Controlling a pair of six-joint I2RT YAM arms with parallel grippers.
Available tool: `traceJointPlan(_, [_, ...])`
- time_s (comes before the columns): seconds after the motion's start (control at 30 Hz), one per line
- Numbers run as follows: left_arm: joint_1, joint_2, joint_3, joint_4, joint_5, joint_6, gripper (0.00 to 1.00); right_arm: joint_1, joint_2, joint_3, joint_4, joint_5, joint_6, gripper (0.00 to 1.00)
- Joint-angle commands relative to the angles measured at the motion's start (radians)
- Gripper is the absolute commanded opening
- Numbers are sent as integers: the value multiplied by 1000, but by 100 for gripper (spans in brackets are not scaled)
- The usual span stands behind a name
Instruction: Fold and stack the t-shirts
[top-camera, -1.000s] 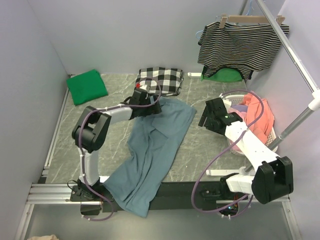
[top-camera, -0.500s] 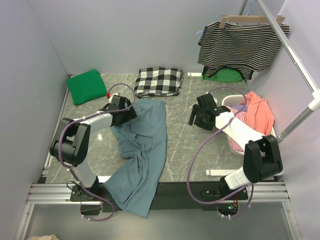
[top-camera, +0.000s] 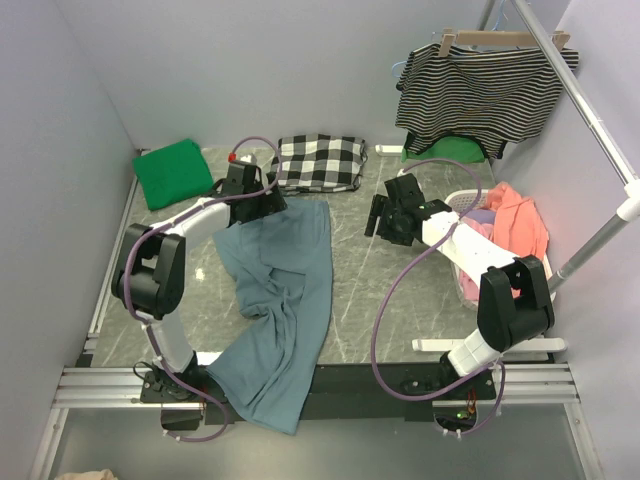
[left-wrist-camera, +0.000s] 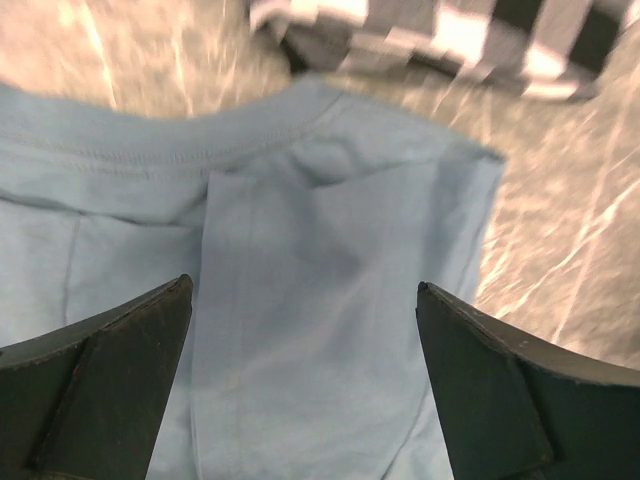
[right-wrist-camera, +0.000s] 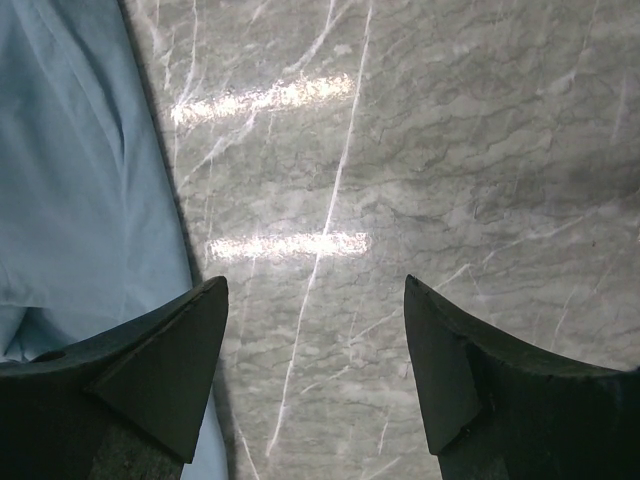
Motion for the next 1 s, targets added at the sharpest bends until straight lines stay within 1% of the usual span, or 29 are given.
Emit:
traceJointPlan(0.0, [-2, 38, -15, -9, 53, 28, 99, 6, 20, 9, 24, -3, -13, 77])
traceJointPlan(0.17, [-4, 65, -47, 34, 72, 31, 98, 4, 36, 8, 27, -8, -17, 77])
traceJointPlan(0.27, [-4, 96, -41, 46, 91, 35, 94, 4, 43, 9, 29, -16, -17, 77])
traceJointPlan(0.4, [-4, 128, -25, 48, 84, 38, 90, 4, 51, 2, 29, -17, -20, 77])
traceJointPlan(0.5, [-2, 147, -18, 46, 73, 40, 86, 6, 56, -3, 30, -16, -20, 77])
traceJointPlan(0.53, [-2, 148, -19, 52, 72, 38, 83, 6, 57, -6, 31, -17, -18, 77])
traceJointPlan(0.6, [-4, 144, -27, 62, 72, 35, 79, 6, 63, -6, 32, -19, -18, 77])
traceJointPlan(0.63, [-2, 139, -30, 69, 70, 32, 76, 4, 65, -9, 34, -20, -18, 77])
traceJointPlan(0.87, [-4, 107, -30, 102, 56, 29, 66, 7, 80, -12, 40, -37, -21, 77])
traceJointPlan(0.9, [-2, 113, -24, 100, 61, 32, 63, 6, 83, -12, 40, -37, -21, 76])
traceJointPlan(0.93, [-2, 120, -15, 99, 68, 37, 56, 7, 86, -11, 41, -37, -21, 76])
traceJointPlan(0.97, [-2, 140, 4, 92, 78, 37, 52, 8, 89, -11, 41, -37, -23, 76])
